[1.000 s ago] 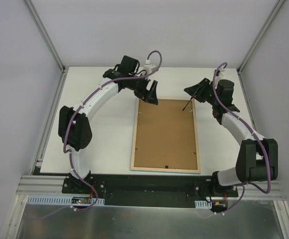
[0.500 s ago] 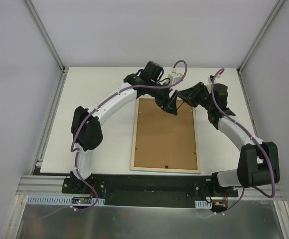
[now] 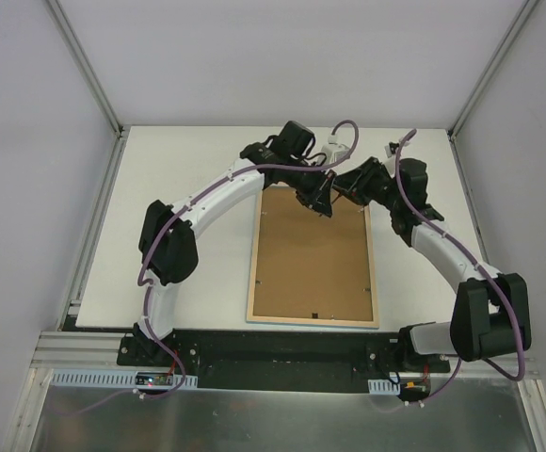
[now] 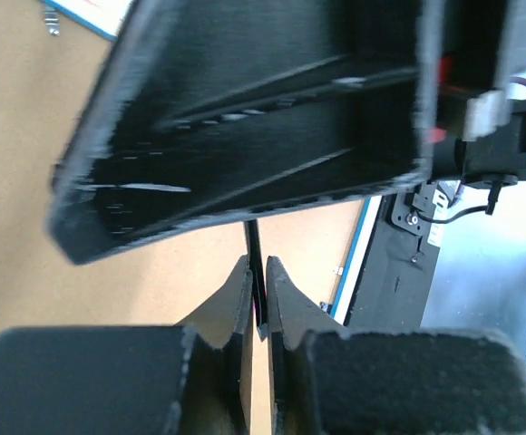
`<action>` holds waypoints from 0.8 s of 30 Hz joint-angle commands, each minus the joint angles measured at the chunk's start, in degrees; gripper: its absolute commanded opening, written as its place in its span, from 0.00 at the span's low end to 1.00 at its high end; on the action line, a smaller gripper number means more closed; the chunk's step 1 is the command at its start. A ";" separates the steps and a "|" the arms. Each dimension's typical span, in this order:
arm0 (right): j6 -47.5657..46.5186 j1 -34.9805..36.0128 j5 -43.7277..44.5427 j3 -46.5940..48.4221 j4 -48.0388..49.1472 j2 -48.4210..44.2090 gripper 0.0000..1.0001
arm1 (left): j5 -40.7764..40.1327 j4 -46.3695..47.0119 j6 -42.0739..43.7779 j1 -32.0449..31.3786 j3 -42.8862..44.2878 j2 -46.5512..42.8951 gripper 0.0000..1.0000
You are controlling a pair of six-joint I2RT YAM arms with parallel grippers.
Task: Take the photo out of the frame
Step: Adjust the screwdriver.
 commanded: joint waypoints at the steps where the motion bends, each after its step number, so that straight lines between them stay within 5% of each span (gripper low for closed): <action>1: -10.22 0.10 -4.82 5.75 -5.24 -2.85 0.21 | 0.92 0.82 2.02 -0.52 0.23 -0.95 0.00; 4: -20.26 -1.04 -7.81 10.84 -15.35 -2.85 0.54 | 0.66 0.82 4.74 -0.52 -3.63 -3.41 0.00; 7: -22.65 -3.32 -16.57 14.89 -23.80 0.30 0.71 | 0.65 0.82 7.21 -0.52 -6.97 -5.70 0.00; 11: -25.46 -3.59 -24.16 17.97 -31.36 3.38 0.69 | 1.36 0.82 8.88 -0.61 -9.79 -7.46 0.00; 24: -31.09 -0.34 -25.40 16.40 -35.86 1.90 0.42 | 0.39 0.91 10.03 -1.23 -11.11 -8.34 0.00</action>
